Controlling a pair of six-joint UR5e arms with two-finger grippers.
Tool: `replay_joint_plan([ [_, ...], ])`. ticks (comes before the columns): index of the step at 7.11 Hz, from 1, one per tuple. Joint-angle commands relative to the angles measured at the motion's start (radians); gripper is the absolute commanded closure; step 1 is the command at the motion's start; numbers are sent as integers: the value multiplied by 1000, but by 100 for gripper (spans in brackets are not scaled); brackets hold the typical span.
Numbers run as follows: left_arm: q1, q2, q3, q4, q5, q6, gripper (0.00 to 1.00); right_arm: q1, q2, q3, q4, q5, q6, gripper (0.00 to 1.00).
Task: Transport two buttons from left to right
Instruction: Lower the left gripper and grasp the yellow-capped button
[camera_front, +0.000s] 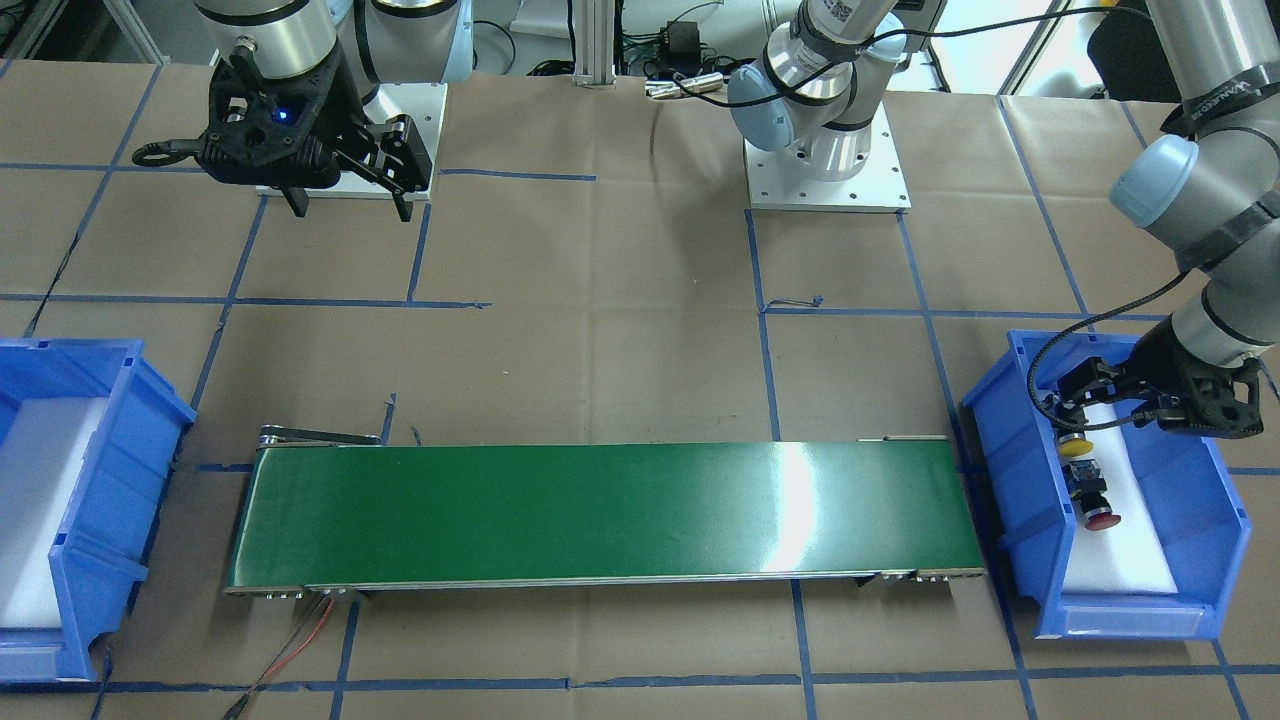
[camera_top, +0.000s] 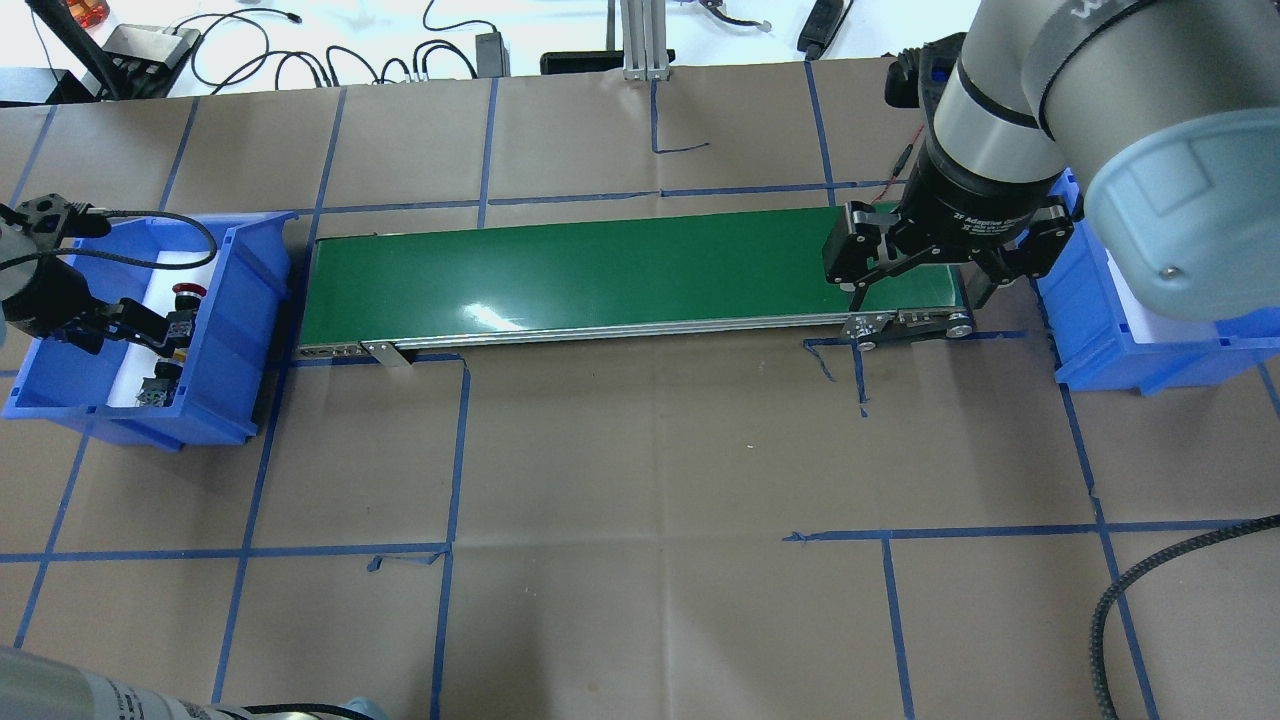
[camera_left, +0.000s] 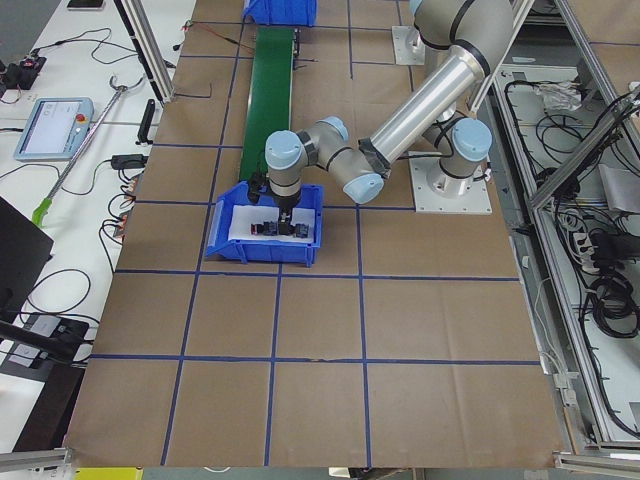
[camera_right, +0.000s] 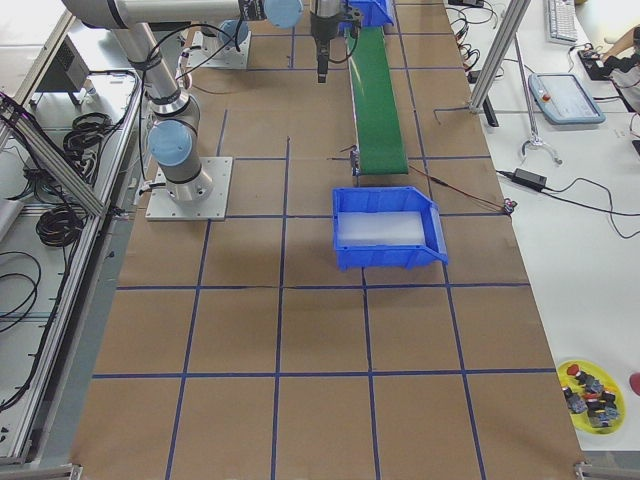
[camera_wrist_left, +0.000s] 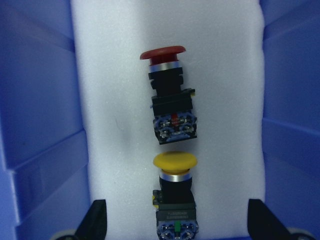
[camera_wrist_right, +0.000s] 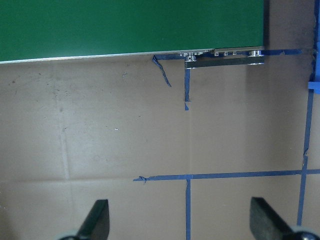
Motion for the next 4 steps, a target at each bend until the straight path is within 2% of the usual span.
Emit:
replay_joint_plan([
  [1,2,-37,-44,87,0,1,1,0,0,0,-1,1,-1,0],
  [4,6,-70,-59,124,2,-1,1,0,1,0,-1,1,-1,0],
])
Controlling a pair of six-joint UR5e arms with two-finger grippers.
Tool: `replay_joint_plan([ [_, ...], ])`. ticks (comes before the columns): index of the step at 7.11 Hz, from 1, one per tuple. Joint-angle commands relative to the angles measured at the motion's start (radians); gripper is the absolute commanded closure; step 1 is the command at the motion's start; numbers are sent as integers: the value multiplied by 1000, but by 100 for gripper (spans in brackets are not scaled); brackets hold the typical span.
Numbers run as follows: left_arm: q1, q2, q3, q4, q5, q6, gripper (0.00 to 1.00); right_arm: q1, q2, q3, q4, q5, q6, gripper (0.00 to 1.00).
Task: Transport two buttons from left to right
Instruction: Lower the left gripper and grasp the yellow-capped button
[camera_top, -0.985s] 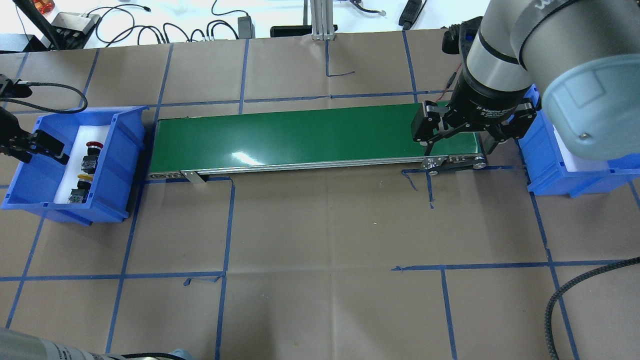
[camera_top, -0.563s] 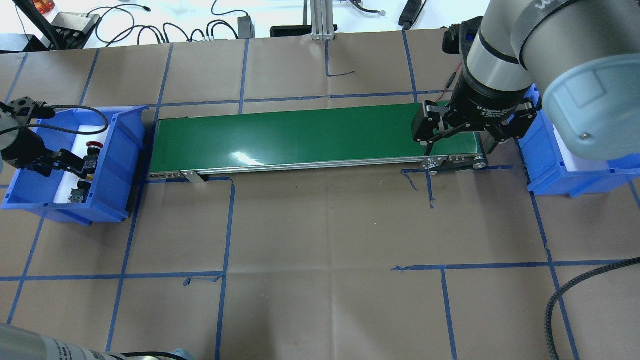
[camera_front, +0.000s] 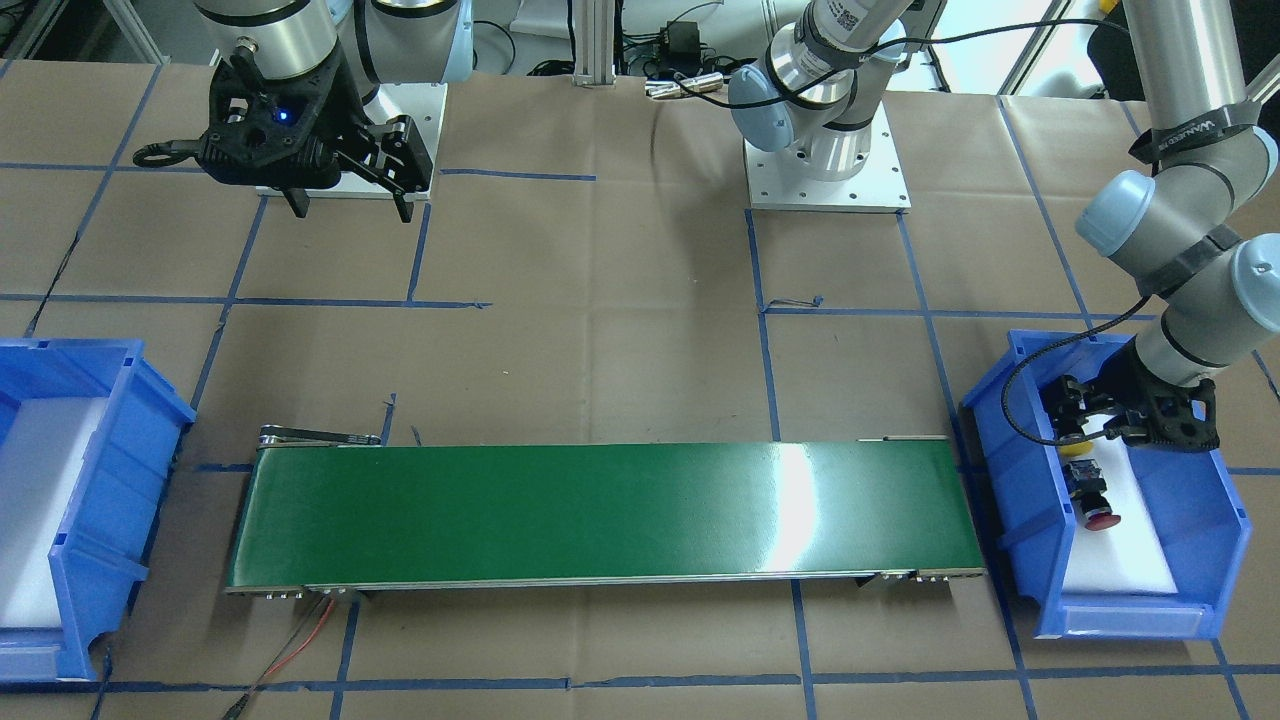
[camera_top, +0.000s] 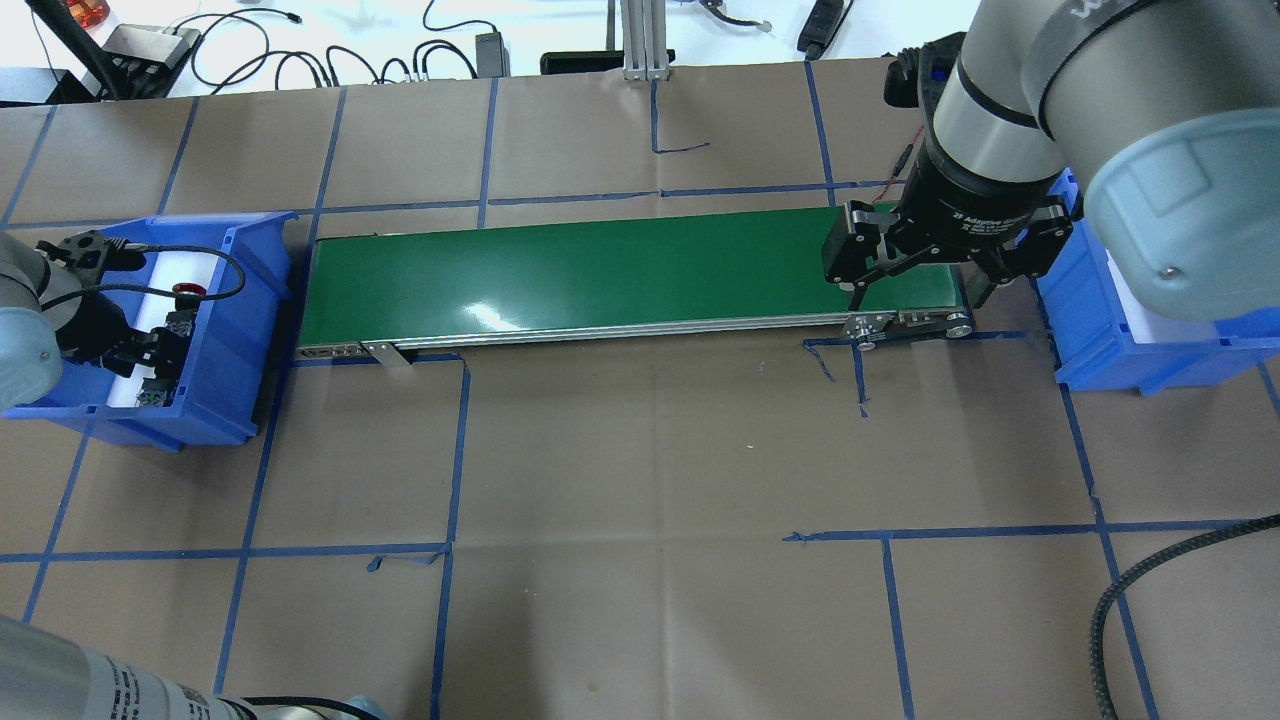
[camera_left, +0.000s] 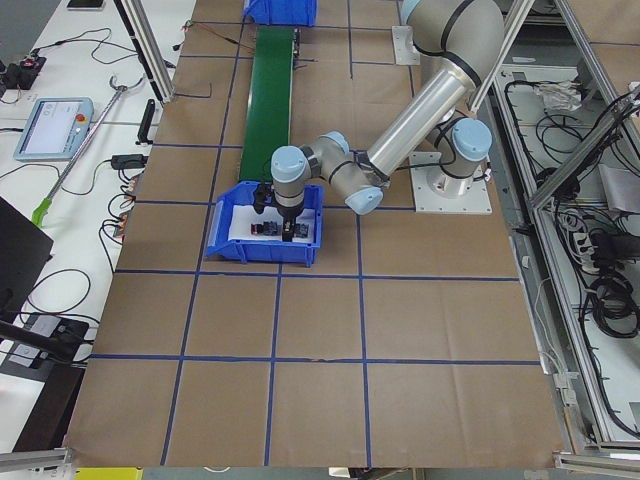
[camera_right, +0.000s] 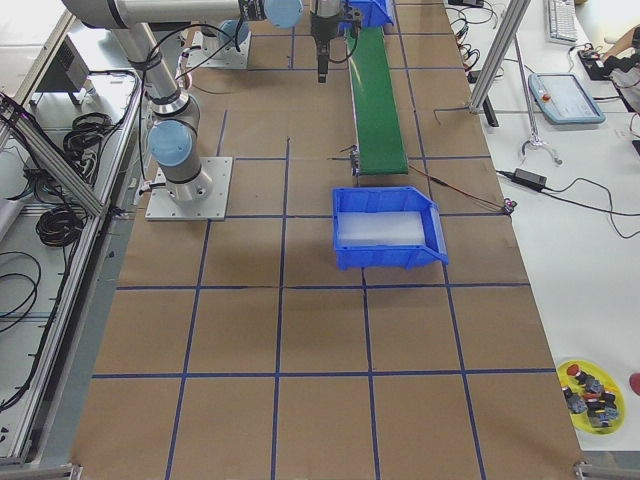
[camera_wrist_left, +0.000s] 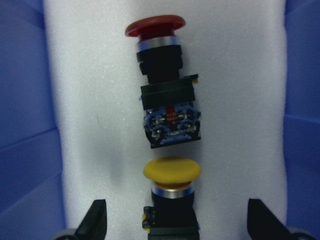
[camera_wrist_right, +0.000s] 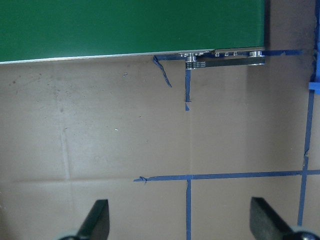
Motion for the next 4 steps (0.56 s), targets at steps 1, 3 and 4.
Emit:
replay_joint_plan([
  [1,0,-7,-3,10,4,-6,4,0,0,0,0,0,0,0],
  [3,-3,-7,-1,7,7,-29,43,0,0,0,0,-2,0,0],
  [4,-3,-3,-1,-5,8,-36,63,0,-1,-2,0,-2,0,0],
])
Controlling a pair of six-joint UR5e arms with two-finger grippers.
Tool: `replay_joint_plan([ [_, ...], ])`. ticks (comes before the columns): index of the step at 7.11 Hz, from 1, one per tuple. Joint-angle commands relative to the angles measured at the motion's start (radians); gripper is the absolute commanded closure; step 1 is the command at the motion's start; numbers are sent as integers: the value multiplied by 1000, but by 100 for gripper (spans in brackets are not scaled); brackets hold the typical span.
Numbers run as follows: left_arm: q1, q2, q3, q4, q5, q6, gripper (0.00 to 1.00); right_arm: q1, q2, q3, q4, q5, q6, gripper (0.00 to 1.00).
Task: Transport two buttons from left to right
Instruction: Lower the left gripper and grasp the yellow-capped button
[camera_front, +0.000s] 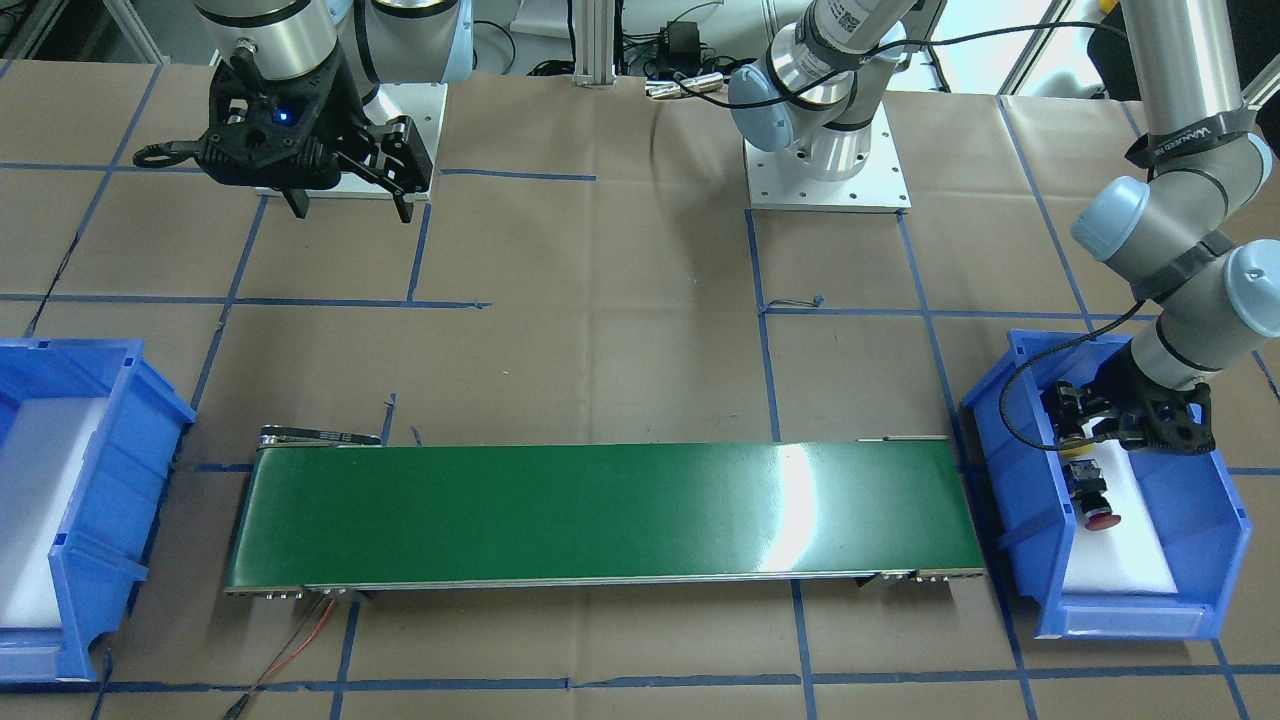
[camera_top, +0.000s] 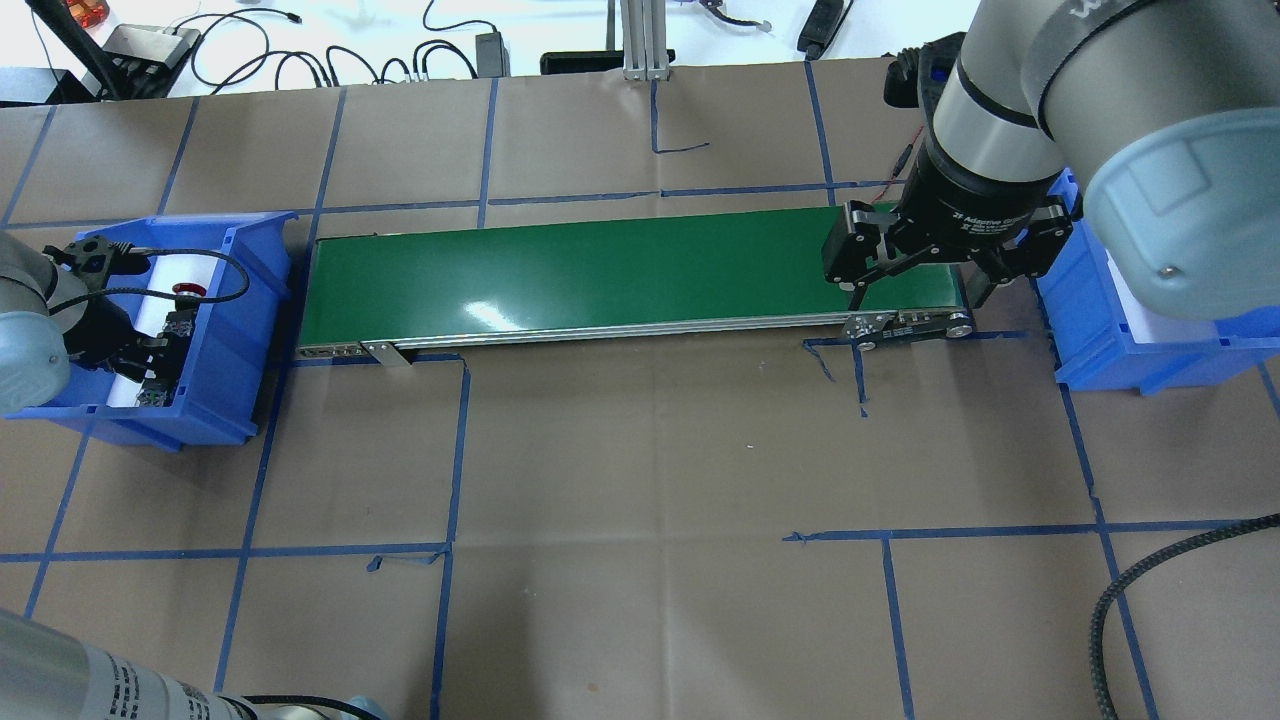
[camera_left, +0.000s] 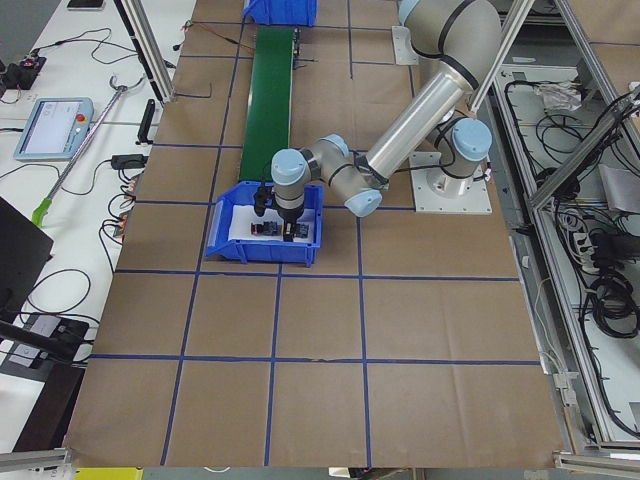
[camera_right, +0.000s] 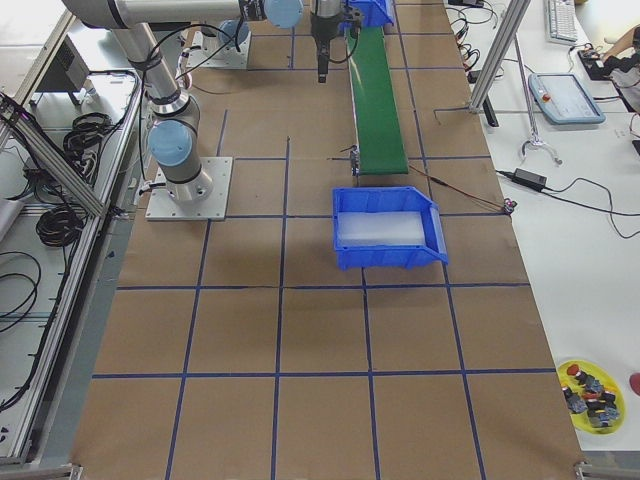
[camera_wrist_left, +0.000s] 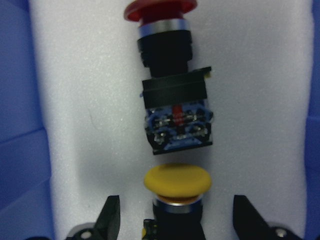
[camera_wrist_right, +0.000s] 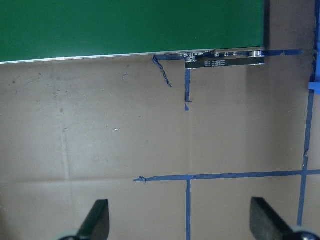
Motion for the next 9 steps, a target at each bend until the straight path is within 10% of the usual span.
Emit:
replay_joint_plan([
  [1,-1,8,3,-13,5,-15,85,0,-1,-1,0,-2,3,0],
  [3,-5,28,32,-57,5,-26,100,0,-1,-1,0,-1,3,0],
  [7,-7,82,406,-558,7,-26,100,0,-1,-1,0,-1,2,0],
  [9,-63,66,466,-586,7,-68,100,0,-1,-1,0,-1,2,0],
])
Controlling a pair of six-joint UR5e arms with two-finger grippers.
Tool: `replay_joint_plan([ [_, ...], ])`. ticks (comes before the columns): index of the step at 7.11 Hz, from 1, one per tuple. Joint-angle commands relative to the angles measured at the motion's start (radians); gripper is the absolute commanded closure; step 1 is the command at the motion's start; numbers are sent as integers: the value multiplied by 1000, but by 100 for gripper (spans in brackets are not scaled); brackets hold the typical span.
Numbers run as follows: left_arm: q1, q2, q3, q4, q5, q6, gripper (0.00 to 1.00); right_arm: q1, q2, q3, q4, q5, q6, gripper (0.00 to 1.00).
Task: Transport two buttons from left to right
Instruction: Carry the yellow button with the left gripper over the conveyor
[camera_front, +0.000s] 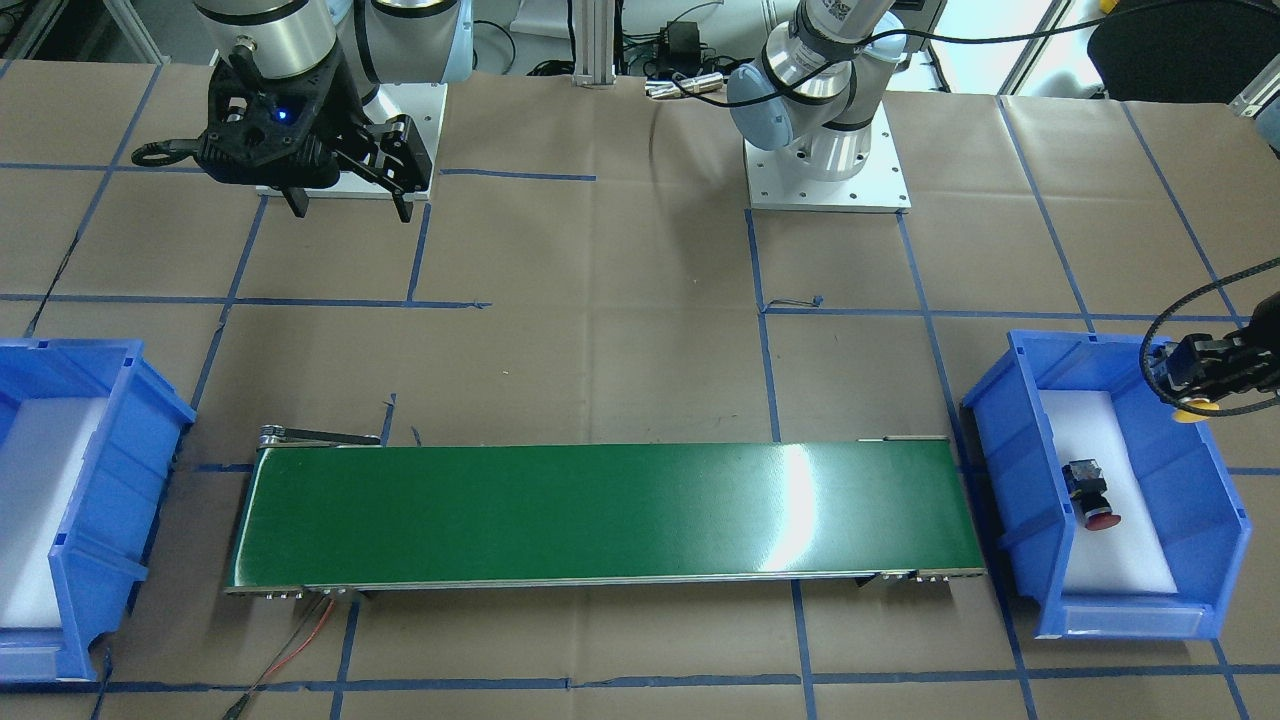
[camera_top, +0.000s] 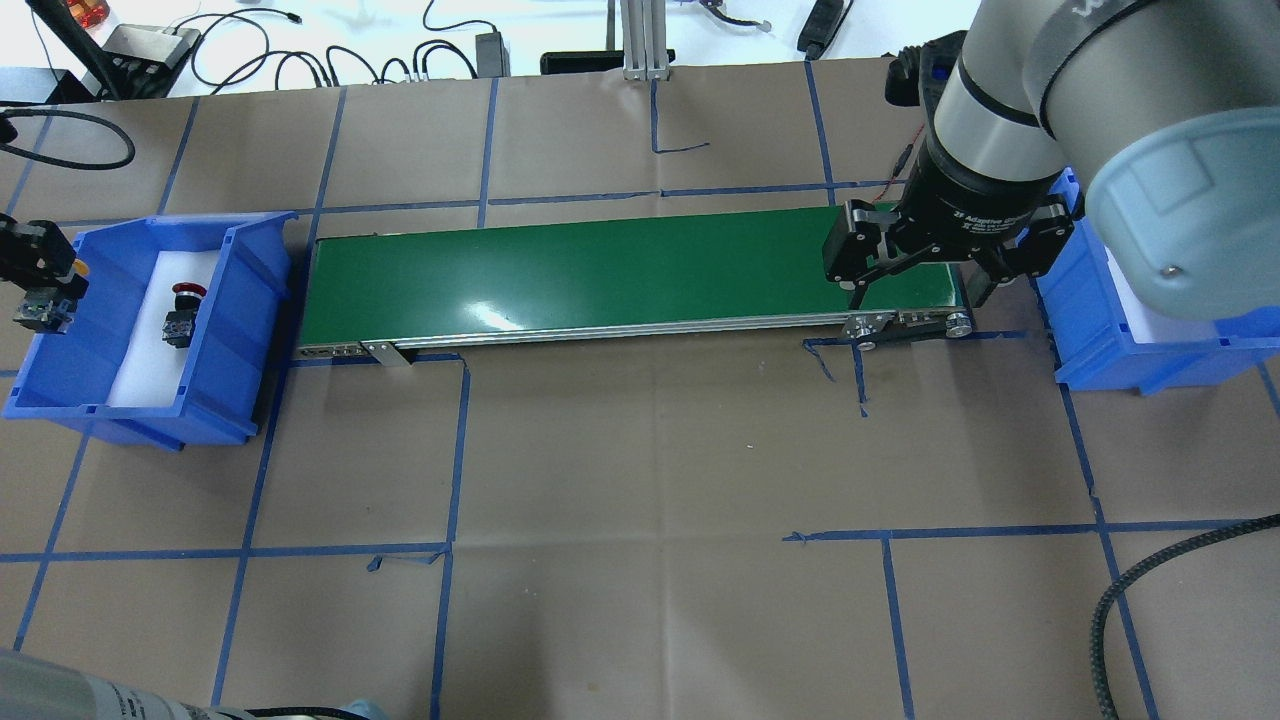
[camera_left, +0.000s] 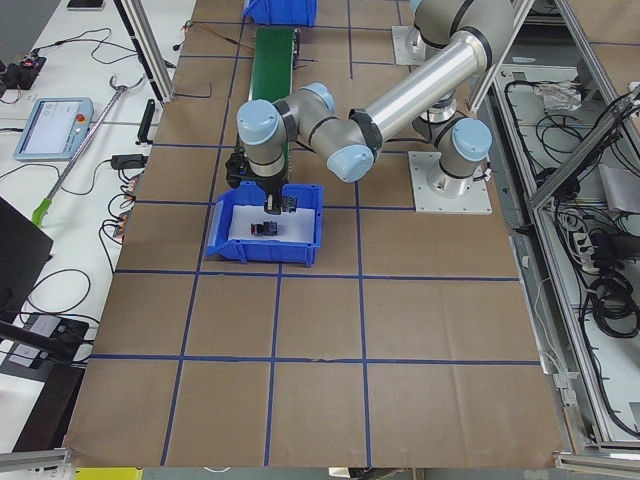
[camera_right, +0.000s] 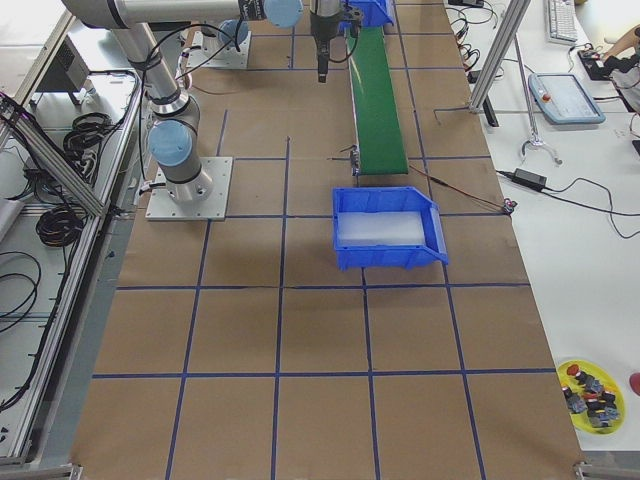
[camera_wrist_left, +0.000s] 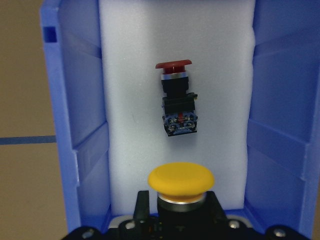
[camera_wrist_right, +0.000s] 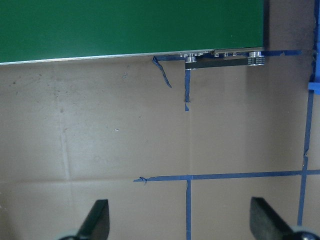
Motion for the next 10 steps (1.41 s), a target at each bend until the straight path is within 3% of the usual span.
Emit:
replay_joint_plan([
  [1,-110,-8,48,-12,5,-85,100,0,0,-1,0,-1,0,0],
  [6,-466,-19,24,75,0,-619,99,0,0,-2,0,2,0,0],
  [8,-528,-87,20,98,2,-703,99,0,0,-4,0,2,0,0],
  [10,-540,-77,-19,97,2,-664,99,0,0,-4,-2,4,-2,0],
])
